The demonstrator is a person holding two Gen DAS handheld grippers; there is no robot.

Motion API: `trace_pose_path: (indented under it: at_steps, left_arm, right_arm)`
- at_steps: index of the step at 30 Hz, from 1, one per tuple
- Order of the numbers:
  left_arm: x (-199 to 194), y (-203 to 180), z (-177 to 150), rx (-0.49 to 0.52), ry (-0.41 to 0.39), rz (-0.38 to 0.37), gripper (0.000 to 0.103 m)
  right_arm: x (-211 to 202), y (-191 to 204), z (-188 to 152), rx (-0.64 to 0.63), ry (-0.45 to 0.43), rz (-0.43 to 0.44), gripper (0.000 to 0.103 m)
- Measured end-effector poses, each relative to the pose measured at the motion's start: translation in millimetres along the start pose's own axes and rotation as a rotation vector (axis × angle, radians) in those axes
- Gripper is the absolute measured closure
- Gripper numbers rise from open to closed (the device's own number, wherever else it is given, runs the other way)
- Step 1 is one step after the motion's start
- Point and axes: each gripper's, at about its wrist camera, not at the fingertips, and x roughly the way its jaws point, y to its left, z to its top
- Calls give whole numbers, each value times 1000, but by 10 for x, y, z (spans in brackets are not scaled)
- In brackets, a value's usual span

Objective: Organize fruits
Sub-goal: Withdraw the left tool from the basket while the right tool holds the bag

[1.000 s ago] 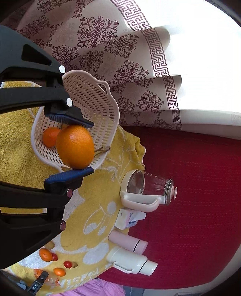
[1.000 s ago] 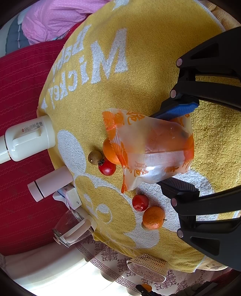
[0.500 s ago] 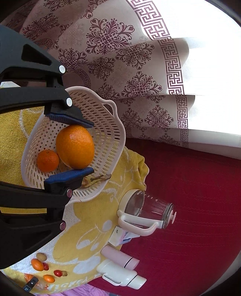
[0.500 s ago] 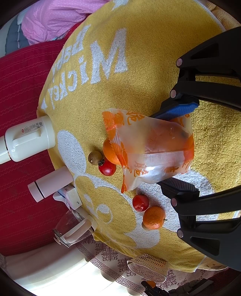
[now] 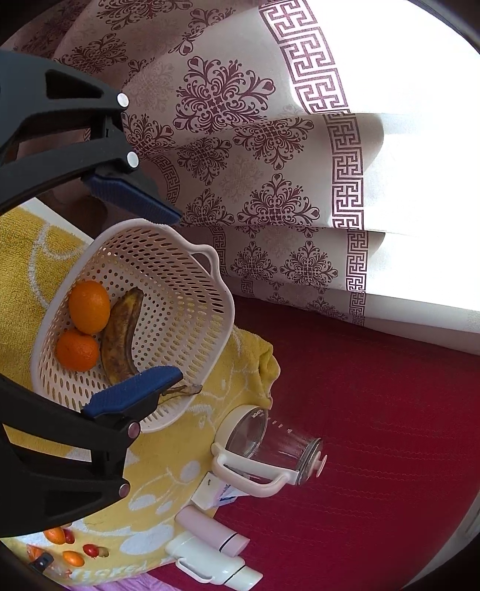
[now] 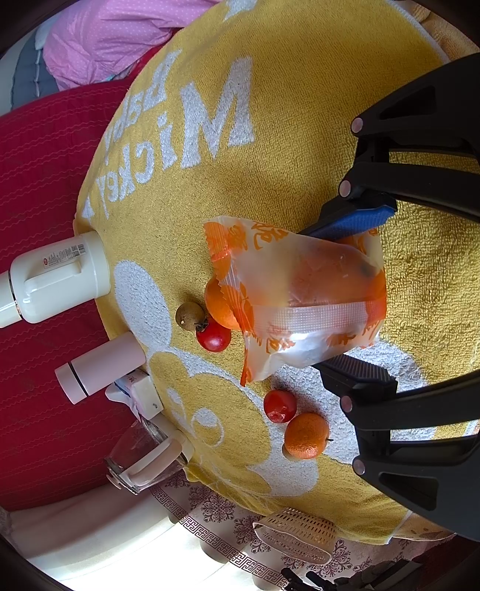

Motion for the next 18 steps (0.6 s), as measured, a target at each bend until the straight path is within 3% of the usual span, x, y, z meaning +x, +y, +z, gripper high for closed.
trace_pose_path:
  at_steps: [11, 18]
  left_arm:
    - [-96, -29, 82, 24, -41, -9, 17]
    - [-211, 81, 235, -8, -93, -7, 17]
  right_arm:
    - [-200, 64, 79, 46, -26, 48, 55]
    - [-381, 652, 305, -7, -54, 160, 55]
